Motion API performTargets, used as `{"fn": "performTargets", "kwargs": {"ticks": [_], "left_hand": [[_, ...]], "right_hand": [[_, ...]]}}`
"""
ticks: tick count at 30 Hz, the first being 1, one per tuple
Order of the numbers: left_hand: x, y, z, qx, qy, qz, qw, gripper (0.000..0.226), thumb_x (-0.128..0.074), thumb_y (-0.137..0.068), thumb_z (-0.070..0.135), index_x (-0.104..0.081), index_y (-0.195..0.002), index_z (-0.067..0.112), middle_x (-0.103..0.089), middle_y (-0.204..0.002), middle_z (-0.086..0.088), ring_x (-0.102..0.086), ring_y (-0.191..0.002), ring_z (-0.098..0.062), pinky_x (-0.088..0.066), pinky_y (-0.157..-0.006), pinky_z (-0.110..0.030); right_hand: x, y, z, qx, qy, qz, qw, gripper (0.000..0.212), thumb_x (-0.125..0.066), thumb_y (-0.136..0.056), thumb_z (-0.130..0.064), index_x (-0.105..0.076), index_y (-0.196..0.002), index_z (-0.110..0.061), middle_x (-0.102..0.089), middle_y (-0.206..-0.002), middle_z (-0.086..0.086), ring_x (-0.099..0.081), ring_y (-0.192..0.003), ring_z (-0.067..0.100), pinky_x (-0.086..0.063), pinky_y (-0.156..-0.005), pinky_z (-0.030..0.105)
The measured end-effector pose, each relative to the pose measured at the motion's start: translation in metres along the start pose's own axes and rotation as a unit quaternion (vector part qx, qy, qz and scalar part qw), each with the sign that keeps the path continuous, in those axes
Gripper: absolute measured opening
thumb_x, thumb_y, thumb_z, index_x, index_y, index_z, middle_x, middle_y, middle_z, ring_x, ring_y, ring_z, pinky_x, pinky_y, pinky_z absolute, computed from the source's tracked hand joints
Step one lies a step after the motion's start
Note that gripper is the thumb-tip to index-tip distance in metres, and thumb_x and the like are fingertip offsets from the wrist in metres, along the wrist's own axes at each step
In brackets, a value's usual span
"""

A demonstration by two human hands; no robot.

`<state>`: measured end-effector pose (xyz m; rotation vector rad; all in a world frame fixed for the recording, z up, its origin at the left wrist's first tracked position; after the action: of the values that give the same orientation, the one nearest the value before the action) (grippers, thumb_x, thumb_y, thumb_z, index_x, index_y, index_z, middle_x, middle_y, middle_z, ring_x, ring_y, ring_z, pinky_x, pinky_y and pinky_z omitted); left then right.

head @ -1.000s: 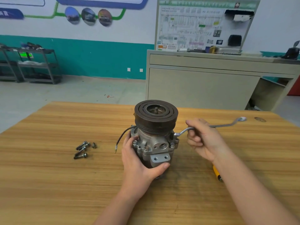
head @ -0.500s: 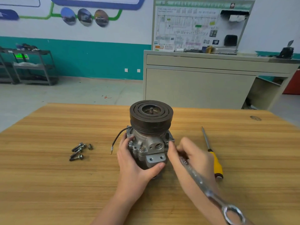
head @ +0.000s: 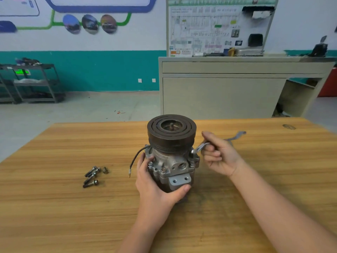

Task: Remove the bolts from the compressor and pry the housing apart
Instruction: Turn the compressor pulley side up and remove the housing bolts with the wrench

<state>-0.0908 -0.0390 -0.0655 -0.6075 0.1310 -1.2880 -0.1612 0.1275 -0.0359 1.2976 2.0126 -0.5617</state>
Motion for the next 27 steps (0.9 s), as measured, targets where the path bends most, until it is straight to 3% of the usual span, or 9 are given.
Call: {"fn": "performTargets", "kwargs": {"ticks": [3,6,12,16,19,20,21,24,27], "left_hand": [[-0.001,-0.001,0.0,0.003,0.021,-0.011,1.0,0.098,-0.077,-0.045,0.064,-0.016,-0.121,0.07,-0.015,-0.157,0.005,-0.019,-0.145,-0.009,-0.021,-0.119,-0.048],[-0.002,0.0,-0.001,0.01,0.03,-0.024,0.999,0.097,-0.079,-0.046,0.062,-0.017,-0.121,0.067,-0.014,-0.156,0.005,-0.02,-0.145,-0.012,-0.023,-0.118,-0.048],[-0.001,0.002,-0.002,0.029,0.039,-0.028,0.998,0.097,-0.081,-0.046,0.062,-0.024,-0.125,0.056,-0.022,-0.153,0.005,-0.028,-0.14,-0.015,-0.028,-0.116,-0.048],[-0.001,0.0,-0.001,0.027,0.046,-0.035,0.998,0.095,-0.081,-0.047,0.06,-0.023,-0.122,0.062,-0.025,-0.153,0.001,-0.031,-0.14,-0.018,-0.029,-0.115,-0.048],[-0.002,0.0,-0.003,0.028,0.043,-0.04,0.998,0.097,-0.08,-0.047,0.063,-0.02,-0.123,0.064,-0.024,-0.151,0.005,-0.03,-0.14,-0.016,-0.03,-0.115,-0.047],[-0.002,0.0,-0.003,0.028,0.042,-0.042,0.998,0.097,-0.08,-0.047,0.064,-0.019,-0.122,0.065,-0.024,-0.151,0.006,-0.03,-0.139,-0.016,-0.03,-0.115,-0.047],[-0.003,0.0,-0.003,0.028,0.039,-0.044,0.998,0.098,-0.081,-0.047,0.064,-0.019,-0.122,0.065,-0.024,-0.151,0.005,-0.03,-0.139,-0.016,-0.03,-0.115,-0.047],[-0.003,0.0,-0.005,0.032,0.033,-0.036,0.998,0.101,-0.08,-0.045,0.064,-0.022,-0.128,0.054,-0.023,-0.152,0.003,-0.029,-0.14,-0.016,-0.029,-0.116,-0.048],[-0.002,-0.001,-0.006,0.035,0.032,-0.033,0.998,0.102,-0.079,-0.044,0.064,-0.023,-0.128,0.05,-0.021,-0.153,0.005,-0.027,-0.14,-0.016,-0.027,-0.116,-0.048]], "right_hand": [[0.016,0.013,-0.016,0.103,-0.031,0.1,0.989,0.029,-0.068,-0.074,-0.007,-0.048,-0.057,-0.019,-0.047,-0.041,-0.001,-0.036,-0.027,0.001,-0.024,-0.024,0.012],[0.019,0.036,-0.019,0.17,0.086,0.162,0.968,0.044,-0.056,-0.087,-0.002,-0.043,-0.05,-0.021,-0.043,-0.041,0.001,-0.032,-0.027,0.004,-0.021,-0.027,0.011],[-0.013,0.062,-0.014,0.261,0.279,0.195,0.904,0.05,-0.056,-0.093,-0.004,-0.045,-0.047,-0.023,-0.05,-0.041,0.003,-0.039,-0.028,0.01,-0.025,-0.033,0.012],[-0.049,0.082,-0.01,0.345,0.477,0.192,0.785,0.041,-0.06,-0.092,-0.012,-0.05,-0.055,-0.026,-0.056,-0.048,0.0,-0.048,-0.035,0.007,-0.034,-0.035,0.016],[-0.075,0.095,0.006,0.414,0.636,0.149,0.634,0.036,-0.058,-0.091,-0.022,-0.039,-0.06,-0.024,-0.048,-0.055,-0.006,-0.045,-0.042,0.002,-0.033,-0.04,0.011],[-0.073,0.097,0.008,0.422,0.643,0.135,0.625,0.037,-0.059,-0.09,-0.023,-0.037,-0.06,-0.027,-0.045,-0.055,-0.009,-0.042,-0.042,0.0,-0.031,-0.042,0.008],[-0.067,0.097,0.006,0.41,0.621,0.132,0.654,0.036,-0.06,-0.088,-0.027,-0.039,-0.06,-0.03,-0.047,-0.054,-0.011,-0.043,-0.042,-0.001,-0.031,-0.043,0.007],[-0.025,0.076,-0.011,0.279,0.471,0.117,0.829,0.03,-0.074,-0.078,-0.038,-0.053,-0.06,-0.027,-0.061,-0.054,-0.002,-0.053,-0.041,0.005,-0.04,-0.039,0.015],[-0.001,0.039,-0.021,0.093,0.344,0.033,0.934,0.031,-0.084,-0.069,-0.028,-0.055,-0.061,-0.022,-0.059,-0.052,0.005,-0.05,-0.037,0.011,-0.035,-0.034,0.016]]}}
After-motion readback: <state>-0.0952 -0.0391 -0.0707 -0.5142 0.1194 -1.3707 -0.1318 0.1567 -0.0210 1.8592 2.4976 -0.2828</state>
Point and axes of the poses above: each hand's wrist, its own y-axis away from the middle knuckle, its own x-axis out of the back of the hand, z = x × y, the point moved 8 cm from there along -y, towards the middle knuckle
